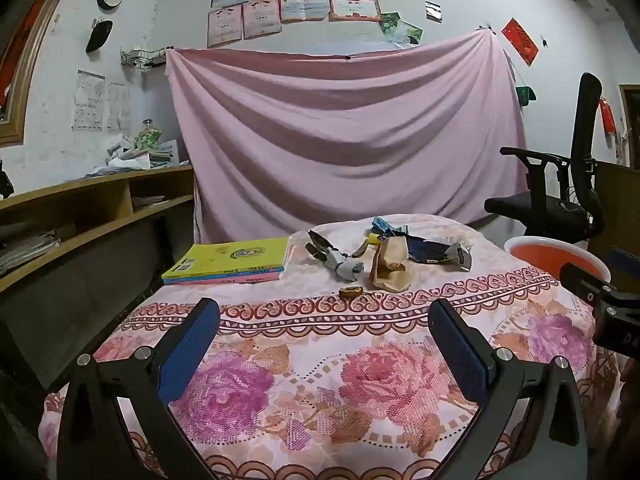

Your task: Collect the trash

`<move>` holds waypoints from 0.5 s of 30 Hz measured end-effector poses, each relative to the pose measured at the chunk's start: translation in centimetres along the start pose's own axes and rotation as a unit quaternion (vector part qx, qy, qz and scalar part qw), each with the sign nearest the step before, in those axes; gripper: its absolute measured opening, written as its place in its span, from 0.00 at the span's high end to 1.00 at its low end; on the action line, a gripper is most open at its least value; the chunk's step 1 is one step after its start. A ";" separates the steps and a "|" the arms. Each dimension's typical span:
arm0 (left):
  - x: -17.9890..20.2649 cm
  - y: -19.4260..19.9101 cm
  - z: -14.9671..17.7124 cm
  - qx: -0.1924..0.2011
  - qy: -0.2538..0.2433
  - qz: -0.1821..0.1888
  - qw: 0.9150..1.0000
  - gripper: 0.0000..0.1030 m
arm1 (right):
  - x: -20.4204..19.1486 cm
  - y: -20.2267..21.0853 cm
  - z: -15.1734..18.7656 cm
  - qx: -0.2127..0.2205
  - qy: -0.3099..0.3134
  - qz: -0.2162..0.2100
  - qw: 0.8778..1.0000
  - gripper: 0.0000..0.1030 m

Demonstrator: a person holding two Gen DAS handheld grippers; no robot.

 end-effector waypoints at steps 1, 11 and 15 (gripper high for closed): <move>0.0 0.0 0.0 0.001 0.000 0.002 1.000 0.01 | 0.0 0.0 0.0 0.000 0.000 0.000 1.000 0.00; 0.1 0.1 0.0 0.001 0.000 0.001 1.000 0.01 | 0.0 0.0 0.0 0.000 0.002 0.000 1.000 0.00; 0.4 0.2 0.0 0.002 -0.002 0.001 1.000 0.01 | 0.0 0.0 0.0 -0.001 0.002 0.000 1.000 0.00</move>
Point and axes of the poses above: each gripper's, at about its wrist camera, not at the fingertips, and y roughly against the way its jaws point, x to its right, z to its underside, the point moved 5 cm from there along -y, roughly the way its jaws point, and after that the axes turned 11 degrees about x, right-handed, at the moved point
